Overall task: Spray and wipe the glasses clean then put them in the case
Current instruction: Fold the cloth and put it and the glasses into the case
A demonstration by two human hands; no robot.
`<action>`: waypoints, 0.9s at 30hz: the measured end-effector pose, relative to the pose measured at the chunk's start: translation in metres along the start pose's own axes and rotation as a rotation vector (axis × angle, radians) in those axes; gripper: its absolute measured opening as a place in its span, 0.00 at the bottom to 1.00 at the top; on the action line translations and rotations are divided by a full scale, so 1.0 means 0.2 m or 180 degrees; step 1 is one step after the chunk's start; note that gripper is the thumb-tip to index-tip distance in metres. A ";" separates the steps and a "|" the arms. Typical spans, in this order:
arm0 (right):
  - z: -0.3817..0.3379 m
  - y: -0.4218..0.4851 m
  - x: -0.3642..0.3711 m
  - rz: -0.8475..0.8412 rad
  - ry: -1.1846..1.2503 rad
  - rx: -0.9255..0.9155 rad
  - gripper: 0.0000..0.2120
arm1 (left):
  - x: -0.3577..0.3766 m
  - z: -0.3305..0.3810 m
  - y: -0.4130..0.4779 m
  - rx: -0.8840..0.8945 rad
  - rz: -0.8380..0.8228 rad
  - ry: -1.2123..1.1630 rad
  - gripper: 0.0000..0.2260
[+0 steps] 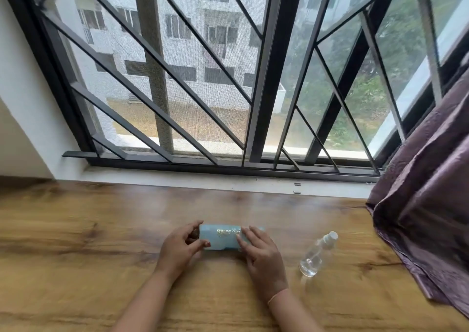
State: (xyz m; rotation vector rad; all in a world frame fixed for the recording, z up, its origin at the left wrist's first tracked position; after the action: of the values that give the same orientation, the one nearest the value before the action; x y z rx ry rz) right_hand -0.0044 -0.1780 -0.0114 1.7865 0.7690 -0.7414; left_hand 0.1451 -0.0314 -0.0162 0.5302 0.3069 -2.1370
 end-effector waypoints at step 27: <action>-0.01 0.00 -0.02 0.0208 0.1342 0.2649 0.21 | 0.06 0.09 -0.22 -0.0197 0.0300 -0.0604 0.29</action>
State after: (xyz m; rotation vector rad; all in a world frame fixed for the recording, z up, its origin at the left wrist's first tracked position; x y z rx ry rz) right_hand -0.0070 -0.1772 -0.0076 2.7692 0.7120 -0.6974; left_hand 0.0993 -0.0220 -0.0045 0.2975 0.2360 -2.0610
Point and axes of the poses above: each hand's wrist, its own y-axis towards the middle knuckle, its own x-axis out of the palm, z = x × y, the point moved 3 cm from there along y, towards the middle knuckle, and after that the axes turned 2 degrees about -x, right-handed, at the moved point
